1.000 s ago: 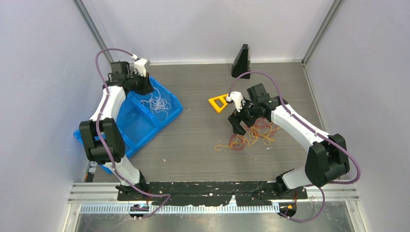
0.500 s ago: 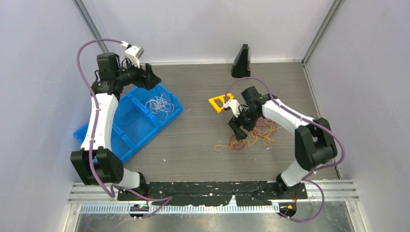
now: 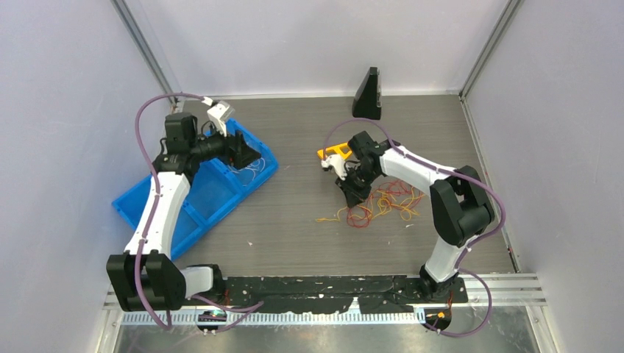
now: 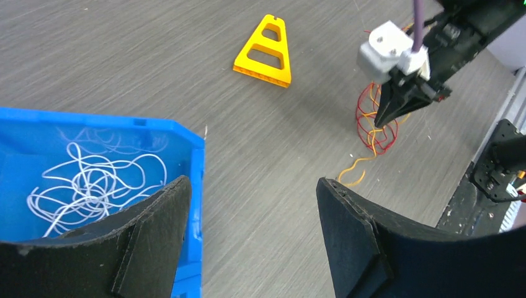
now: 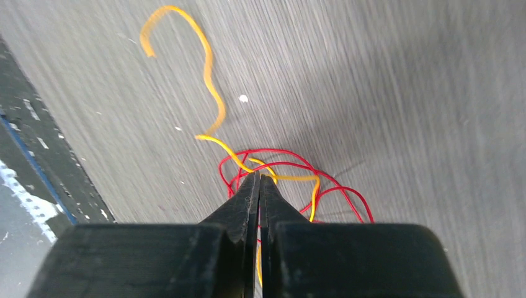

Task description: Untangle the cables

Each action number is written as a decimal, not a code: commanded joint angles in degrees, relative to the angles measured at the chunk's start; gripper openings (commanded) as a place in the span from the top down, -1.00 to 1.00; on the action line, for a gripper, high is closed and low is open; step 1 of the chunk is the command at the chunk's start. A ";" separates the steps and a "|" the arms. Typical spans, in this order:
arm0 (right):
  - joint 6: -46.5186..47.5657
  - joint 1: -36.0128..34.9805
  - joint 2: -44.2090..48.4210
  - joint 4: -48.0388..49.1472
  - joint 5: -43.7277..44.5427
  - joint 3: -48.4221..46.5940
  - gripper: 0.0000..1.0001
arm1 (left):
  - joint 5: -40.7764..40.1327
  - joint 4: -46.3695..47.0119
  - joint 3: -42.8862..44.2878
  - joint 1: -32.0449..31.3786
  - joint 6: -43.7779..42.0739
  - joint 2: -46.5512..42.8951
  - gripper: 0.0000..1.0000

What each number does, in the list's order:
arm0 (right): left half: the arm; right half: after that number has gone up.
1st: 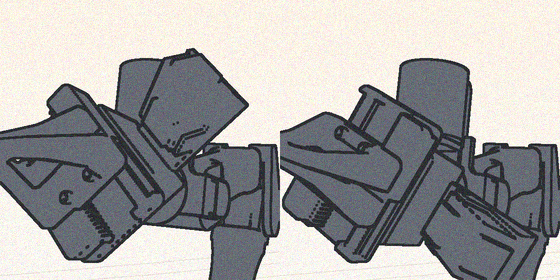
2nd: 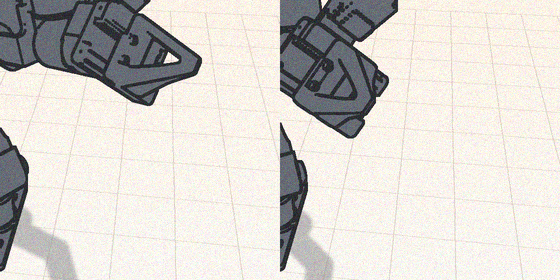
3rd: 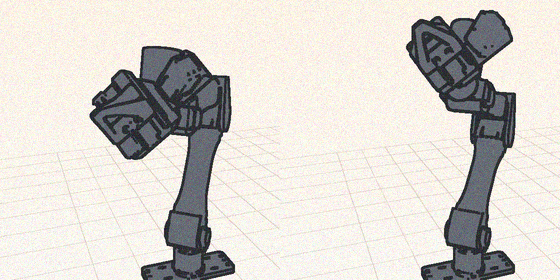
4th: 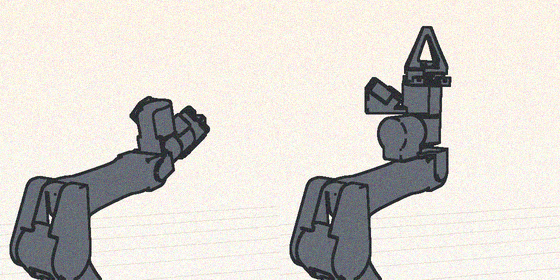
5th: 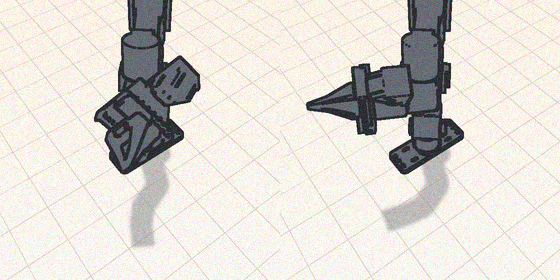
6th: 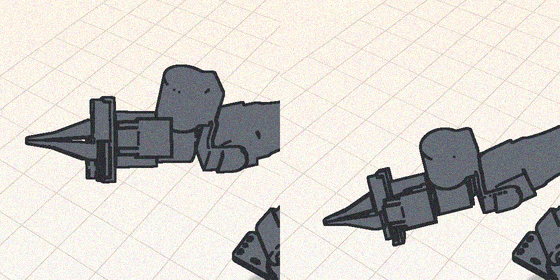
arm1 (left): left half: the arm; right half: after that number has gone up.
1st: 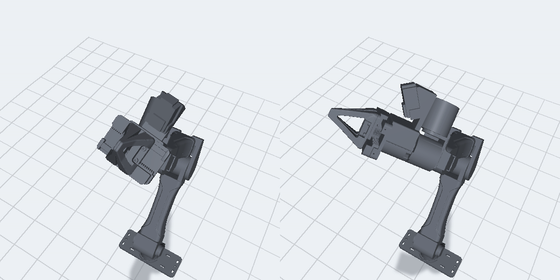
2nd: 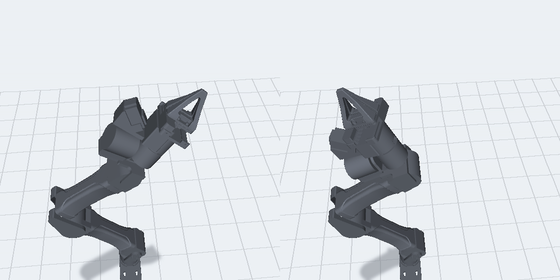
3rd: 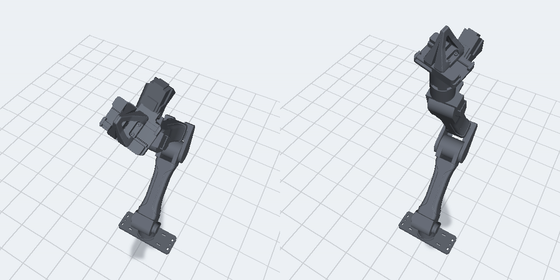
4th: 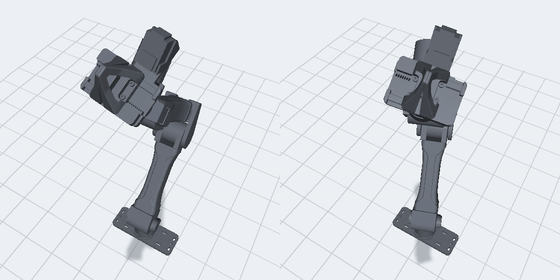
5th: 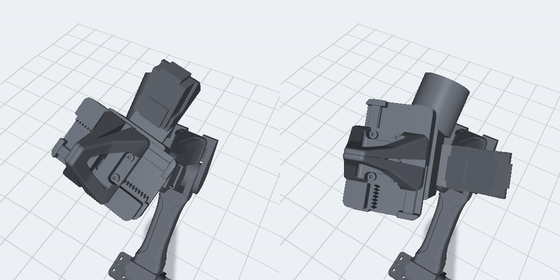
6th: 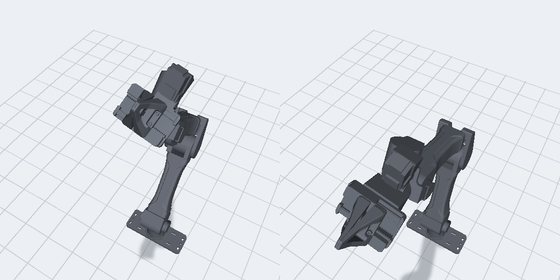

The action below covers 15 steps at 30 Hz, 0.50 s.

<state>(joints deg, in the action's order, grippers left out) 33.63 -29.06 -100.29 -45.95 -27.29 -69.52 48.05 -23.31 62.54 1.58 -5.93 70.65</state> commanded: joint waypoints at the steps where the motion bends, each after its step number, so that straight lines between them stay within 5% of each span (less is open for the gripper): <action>1: 1.44 0.06 6.39 -2.36 -10.23 -5.67 0.89 | 4.89 3.56 -2.85 -0.18 -0.09 -4.80 -0.50; 8: -3.70 0.05 11.86 -1.76 -17.05 -13.65 0.87 | 8.52 4.42 -6.01 -4.17 -5.55 -7.87 -0.61; 9: -3.41 0.05 11.56 -2.25 -14.82 -14.21 0.75 | 7.88 3.96 -6.09 -5.28 -6.72 -8.03 -0.63; 10: -1.79 0.10 11.10 -4.22 -13.32 -15.16 0.40 | 7.48 3.45 -6.06 -6.38 -7.85 -7.93 -0.67; 12: 2.49 0.40 9.39 -8.79 -8.30 -15.15 0.00 | 5.96 2.04 -6.08 -9.04 -10.88 -7.38 -0.95; 15: 3.27 5.44 8.77 -10.94 -5.41 -12.61 -0.19 | -0.51 -0.90 -5.69 -16.72 -15.85 -5.07 -0.98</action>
<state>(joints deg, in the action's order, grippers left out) 33.98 -28.53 -90.04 -50.11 -37.52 -84.07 52.66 -22.33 56.64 -7.92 -13.93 63.92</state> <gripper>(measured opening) 0.548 0.986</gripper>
